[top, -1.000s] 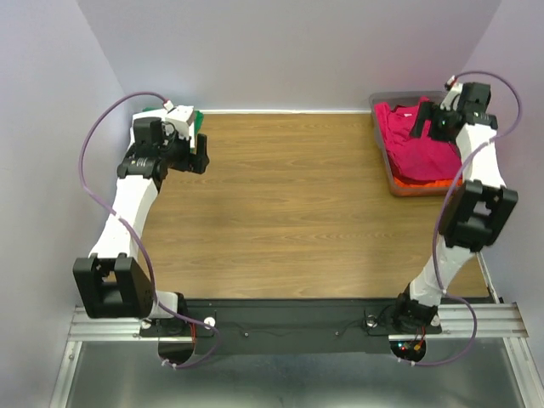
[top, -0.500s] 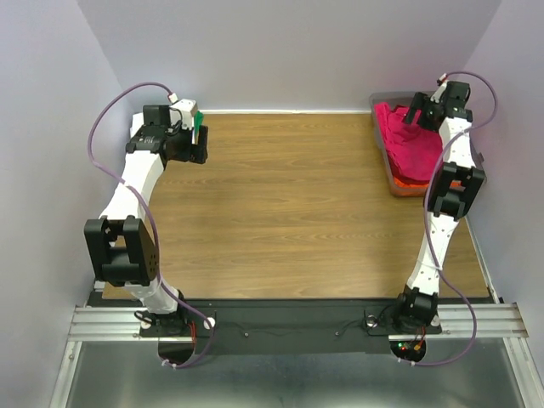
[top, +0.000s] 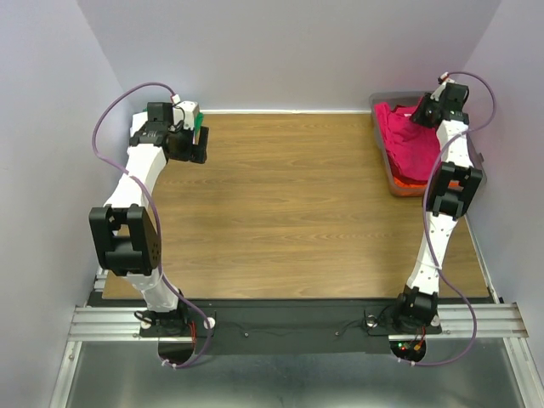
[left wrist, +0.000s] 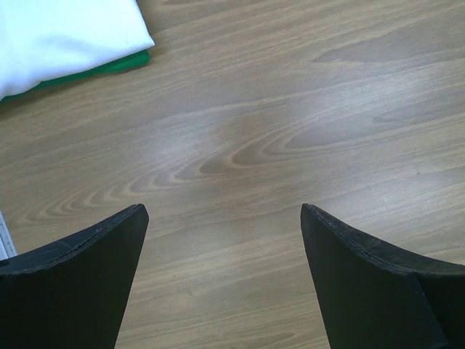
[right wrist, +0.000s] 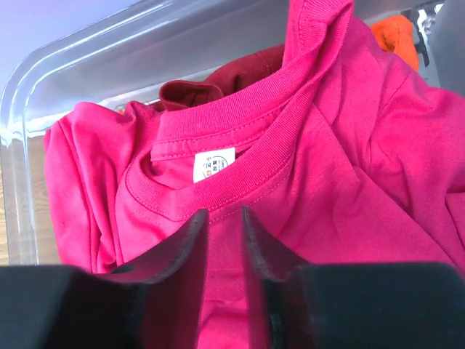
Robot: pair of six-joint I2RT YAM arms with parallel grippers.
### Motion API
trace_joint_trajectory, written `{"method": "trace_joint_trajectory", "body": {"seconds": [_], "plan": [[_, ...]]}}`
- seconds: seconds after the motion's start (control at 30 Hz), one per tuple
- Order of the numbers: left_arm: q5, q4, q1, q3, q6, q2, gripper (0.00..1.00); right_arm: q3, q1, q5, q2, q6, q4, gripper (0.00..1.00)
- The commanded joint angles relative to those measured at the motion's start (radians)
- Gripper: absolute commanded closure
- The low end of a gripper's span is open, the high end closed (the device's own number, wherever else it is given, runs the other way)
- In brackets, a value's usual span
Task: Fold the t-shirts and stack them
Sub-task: Grab the tshirt from the pile
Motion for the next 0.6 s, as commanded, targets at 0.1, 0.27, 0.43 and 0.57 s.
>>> {"method": "trace_joint_trajectory", "body": {"seconds": [0.1,0.27,0.43,0.57], "plan": [[0.042,-0.018,-0.002,0.089,0.005,0.018,0.01,-0.013,0.001,0.004,-0.027,0.029,0.072,0.50],[0.040,-0.016,-0.002,0.079,0.001,0.018,0.01,-0.016,0.001,0.012,-0.004,0.045,0.074,0.45],[0.037,-0.016,-0.002,0.079,0.001,0.019,0.01,-0.015,0.001,0.019,0.018,0.045,0.077,0.48],[0.036,-0.020,-0.002,0.091,-0.002,0.029,0.01,-0.015,0.001,0.021,0.030,0.048,0.077,0.52]]}}
